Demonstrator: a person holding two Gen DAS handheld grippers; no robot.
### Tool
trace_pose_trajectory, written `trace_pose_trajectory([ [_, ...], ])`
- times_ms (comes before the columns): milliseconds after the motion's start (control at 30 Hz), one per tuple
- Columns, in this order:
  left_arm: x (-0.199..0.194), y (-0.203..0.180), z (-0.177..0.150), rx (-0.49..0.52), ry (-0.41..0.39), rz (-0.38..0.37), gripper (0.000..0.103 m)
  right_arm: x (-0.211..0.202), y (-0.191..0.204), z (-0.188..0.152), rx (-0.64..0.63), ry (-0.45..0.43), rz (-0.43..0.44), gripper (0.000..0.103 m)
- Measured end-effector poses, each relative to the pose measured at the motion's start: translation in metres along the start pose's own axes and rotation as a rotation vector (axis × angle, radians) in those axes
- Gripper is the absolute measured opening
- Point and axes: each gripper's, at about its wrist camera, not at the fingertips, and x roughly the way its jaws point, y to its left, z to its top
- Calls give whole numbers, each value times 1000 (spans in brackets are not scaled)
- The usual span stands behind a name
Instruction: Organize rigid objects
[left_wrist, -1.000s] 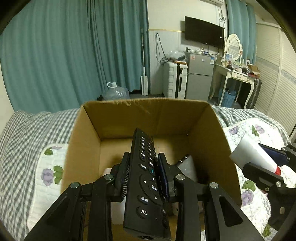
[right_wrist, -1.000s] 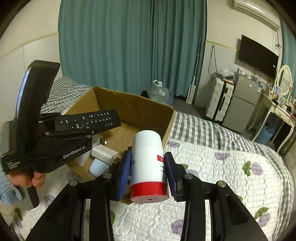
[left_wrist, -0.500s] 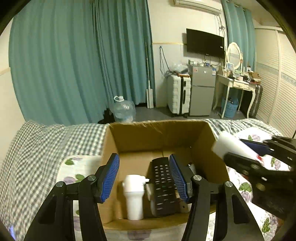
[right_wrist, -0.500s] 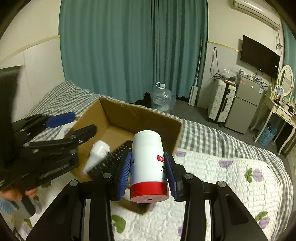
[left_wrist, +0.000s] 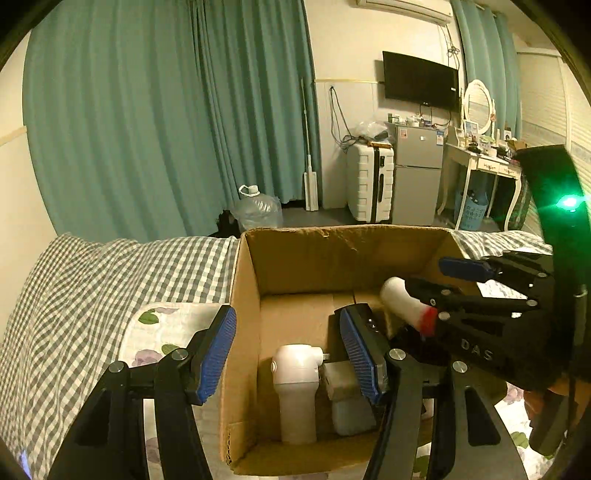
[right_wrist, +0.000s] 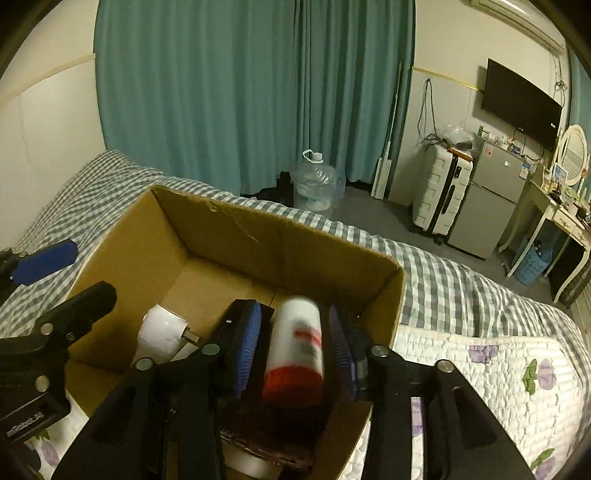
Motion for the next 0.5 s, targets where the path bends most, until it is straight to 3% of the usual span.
trace_pose_trajectory([
  [200, -27, 2, 12, -9, -39, 5, 61, -50, -7, 2, 28, -54, -42, 50],
  [433, -103, -1, 35, -1, -156, 8, 62, -141, -3, 16, 37, -143, -107, 56],
  [500, -132, -3, 41, 1, -202, 12, 67, -172, 0, 19, 37, -169, -126, 56],
])
